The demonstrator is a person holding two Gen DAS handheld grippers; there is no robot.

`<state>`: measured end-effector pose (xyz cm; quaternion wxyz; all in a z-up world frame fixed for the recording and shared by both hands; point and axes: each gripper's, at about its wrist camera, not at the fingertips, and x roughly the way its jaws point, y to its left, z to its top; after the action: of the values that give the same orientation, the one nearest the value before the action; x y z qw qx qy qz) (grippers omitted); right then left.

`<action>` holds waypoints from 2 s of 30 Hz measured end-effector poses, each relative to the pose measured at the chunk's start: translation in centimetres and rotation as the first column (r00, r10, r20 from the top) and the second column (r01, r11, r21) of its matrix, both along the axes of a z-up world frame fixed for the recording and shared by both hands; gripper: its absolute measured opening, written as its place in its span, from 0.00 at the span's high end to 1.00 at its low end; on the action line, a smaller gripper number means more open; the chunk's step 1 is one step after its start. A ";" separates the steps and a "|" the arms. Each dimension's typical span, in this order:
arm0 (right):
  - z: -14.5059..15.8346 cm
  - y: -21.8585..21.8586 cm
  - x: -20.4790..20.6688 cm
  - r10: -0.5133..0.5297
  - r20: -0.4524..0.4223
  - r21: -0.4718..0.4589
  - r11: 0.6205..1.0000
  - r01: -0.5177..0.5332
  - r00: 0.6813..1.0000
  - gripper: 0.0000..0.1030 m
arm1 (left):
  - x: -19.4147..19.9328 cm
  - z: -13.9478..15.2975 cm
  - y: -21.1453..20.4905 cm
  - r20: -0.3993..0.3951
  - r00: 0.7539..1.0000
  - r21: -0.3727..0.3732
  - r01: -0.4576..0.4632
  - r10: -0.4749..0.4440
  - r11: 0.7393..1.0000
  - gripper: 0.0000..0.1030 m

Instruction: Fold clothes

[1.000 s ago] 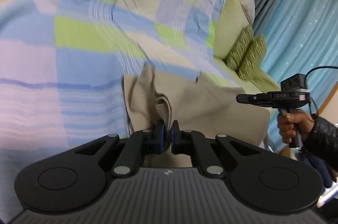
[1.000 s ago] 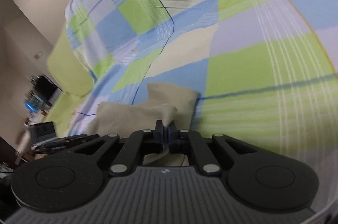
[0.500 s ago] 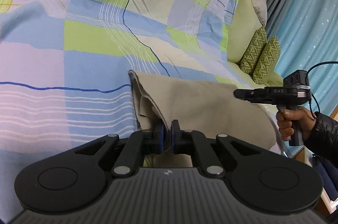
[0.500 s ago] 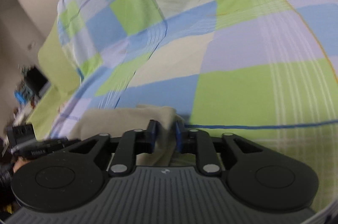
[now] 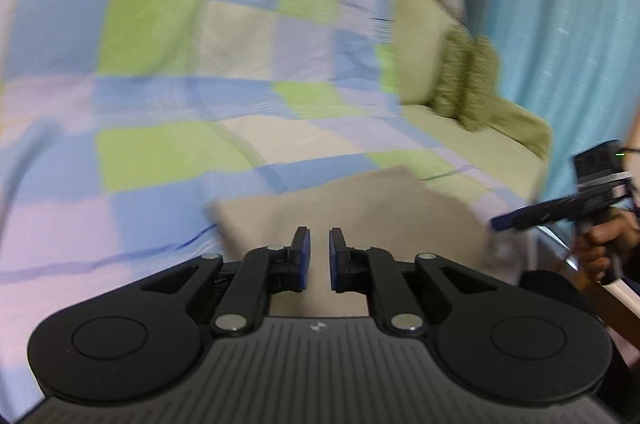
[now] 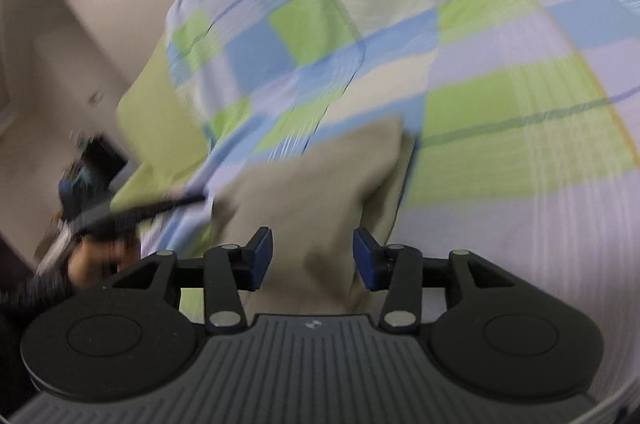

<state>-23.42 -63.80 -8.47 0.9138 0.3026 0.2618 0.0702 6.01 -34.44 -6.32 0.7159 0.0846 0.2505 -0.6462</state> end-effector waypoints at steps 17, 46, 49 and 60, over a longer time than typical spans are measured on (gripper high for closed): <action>-3.2 -2.6 0.7 0.135 0.016 0.157 0.978 -0.136 0.991 0.68 | -0.4 -0.7 -19.3 0.214 0.830 0.288 0.450 -0.515 0.845 0.62; -2.8 -3.5 -0.4 0.096 0.052 0.259 0.960 -0.106 0.994 0.67 | -0.5 -2.9 -20.2 0.290 0.758 0.323 0.497 -0.584 0.805 0.76; -3.3 -3.8 0.3 0.121 0.040 0.294 0.947 -0.127 0.992 0.67 | -0.5 -2.6 -19.5 0.287 0.765 0.309 0.496 -0.576 0.812 0.87; -3.2 -4.7 0.9 0.081 0.030 0.315 0.945 -0.087 0.996 0.62 | -0.7 -1.8 -17.5 0.335 0.782 0.198 0.487 -0.526 0.850 0.91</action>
<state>-22.50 -68.52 -11.64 0.8518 0.4331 0.2521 0.1526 5.27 -51.93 -8.16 0.5449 0.3072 0.1085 -0.7726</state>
